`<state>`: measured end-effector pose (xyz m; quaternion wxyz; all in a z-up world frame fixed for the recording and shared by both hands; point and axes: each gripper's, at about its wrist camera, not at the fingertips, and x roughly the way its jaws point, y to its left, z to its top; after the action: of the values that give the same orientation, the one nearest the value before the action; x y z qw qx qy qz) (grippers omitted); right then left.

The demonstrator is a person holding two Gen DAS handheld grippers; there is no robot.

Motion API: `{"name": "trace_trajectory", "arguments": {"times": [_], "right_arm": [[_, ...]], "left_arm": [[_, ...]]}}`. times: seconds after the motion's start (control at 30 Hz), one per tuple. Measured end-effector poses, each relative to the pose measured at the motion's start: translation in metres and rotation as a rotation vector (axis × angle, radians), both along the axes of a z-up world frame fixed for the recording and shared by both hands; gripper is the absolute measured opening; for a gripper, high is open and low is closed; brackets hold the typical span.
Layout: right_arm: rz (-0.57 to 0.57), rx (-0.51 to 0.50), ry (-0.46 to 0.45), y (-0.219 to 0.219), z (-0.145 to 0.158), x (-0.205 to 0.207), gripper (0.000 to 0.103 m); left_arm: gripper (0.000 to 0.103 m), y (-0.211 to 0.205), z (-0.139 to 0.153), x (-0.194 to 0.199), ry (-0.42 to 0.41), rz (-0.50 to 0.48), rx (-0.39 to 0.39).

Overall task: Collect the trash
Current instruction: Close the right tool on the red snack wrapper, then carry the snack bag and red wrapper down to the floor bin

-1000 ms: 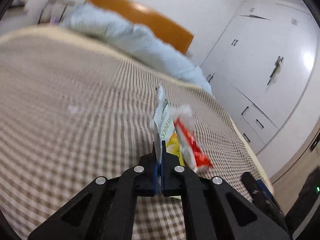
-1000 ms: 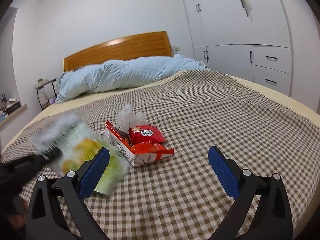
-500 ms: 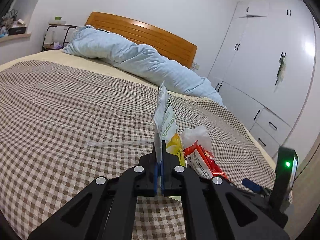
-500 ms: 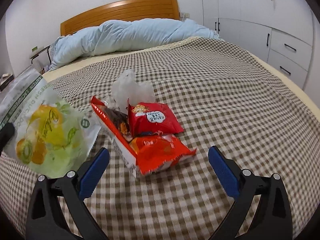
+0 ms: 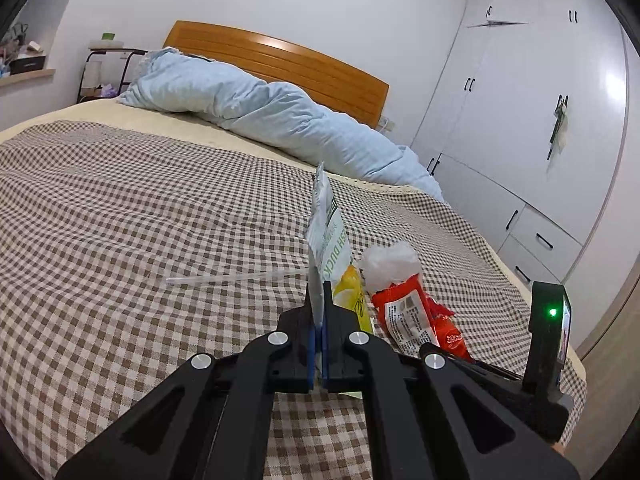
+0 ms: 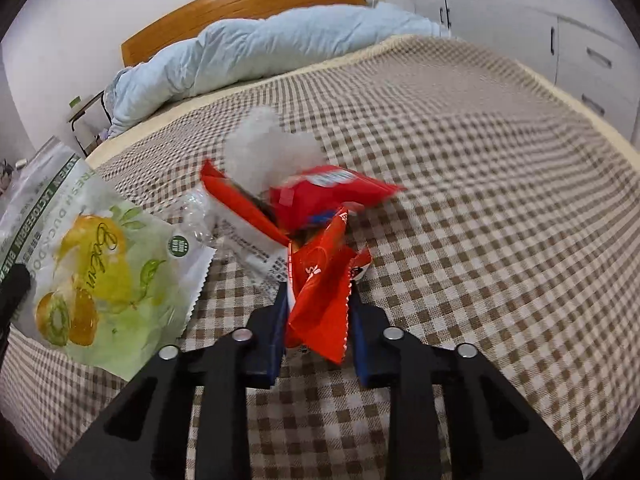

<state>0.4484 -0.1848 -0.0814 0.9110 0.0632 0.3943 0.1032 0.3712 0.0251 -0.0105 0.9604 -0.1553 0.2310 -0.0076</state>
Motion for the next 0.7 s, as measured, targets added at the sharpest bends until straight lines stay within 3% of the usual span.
{"name": "trace_trajectory", "arguments": {"times": [0.7], "right_arm": [[0.050,0.082,-0.249,0.008,0.080,-0.077,0.022]], "left_arm": [[0.000,0.010,0.046,-0.061,-0.099,-0.020,-0.038]]}}
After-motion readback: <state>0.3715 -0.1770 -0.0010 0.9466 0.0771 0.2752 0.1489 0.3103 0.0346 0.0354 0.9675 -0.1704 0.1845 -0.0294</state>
